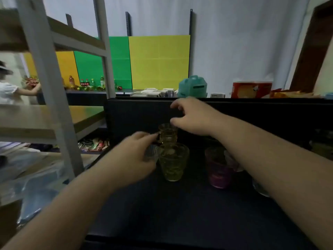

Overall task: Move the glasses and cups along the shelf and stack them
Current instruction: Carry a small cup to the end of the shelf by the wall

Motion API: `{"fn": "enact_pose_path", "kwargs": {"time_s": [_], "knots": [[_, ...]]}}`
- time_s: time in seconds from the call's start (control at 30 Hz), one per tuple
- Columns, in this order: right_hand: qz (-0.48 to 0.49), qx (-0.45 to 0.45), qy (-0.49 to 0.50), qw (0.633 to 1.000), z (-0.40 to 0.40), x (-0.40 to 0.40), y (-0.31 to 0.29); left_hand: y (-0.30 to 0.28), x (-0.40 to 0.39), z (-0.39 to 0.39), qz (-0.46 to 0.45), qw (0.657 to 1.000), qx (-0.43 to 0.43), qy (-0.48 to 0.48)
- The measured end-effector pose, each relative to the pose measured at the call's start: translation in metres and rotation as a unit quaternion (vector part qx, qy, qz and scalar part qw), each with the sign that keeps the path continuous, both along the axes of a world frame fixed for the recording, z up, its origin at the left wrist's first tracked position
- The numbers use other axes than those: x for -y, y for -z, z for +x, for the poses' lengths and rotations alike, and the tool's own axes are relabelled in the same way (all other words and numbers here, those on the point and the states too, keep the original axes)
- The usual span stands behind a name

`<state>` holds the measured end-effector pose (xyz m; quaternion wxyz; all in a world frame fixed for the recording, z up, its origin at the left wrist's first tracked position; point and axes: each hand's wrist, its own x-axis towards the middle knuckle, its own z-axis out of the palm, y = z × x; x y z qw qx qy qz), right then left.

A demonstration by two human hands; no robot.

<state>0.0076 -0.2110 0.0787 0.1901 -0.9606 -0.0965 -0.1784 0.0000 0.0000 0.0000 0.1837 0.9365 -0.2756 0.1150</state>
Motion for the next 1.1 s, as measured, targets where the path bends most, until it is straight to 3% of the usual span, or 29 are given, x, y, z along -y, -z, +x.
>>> {"fn": "enact_pose_path", "kwargs": {"time_s": [0.13, 0.33, 0.53, 0.7, 0.8, 1.1], "knots": [[-0.112, -0.165, 0.036, 0.979, 0.037, -0.017, 0.011, 0.024, 0.014, 0.031, 0.076, 0.992, -0.09, -0.041], [-0.167, -0.245, 0.056, 0.953, 0.077, -0.033, 0.028, 0.044, 0.026, 0.053, 0.051, 0.996, -0.051, -0.049], [-0.147, -0.226, 0.066, 0.961, 0.093, -0.033, 0.04, 0.048, 0.011, 0.056, 0.041, 0.997, -0.046, -0.044], [-0.093, -0.174, 0.052, 0.979, 0.082, -0.024, 0.039, 0.031, -0.015, 0.045, 0.018, 0.991, -0.052, -0.123], [-0.043, -0.108, 0.051, 0.992, 0.064, -0.018, 0.026, 0.008, -0.025, 0.028, -0.02, 0.987, -0.011, -0.158], [0.006, 0.082, 0.124, 0.989, -0.032, 0.024, -0.045, -0.063, 0.019, -0.043, -0.103, 0.987, 0.117, -0.048]]}}
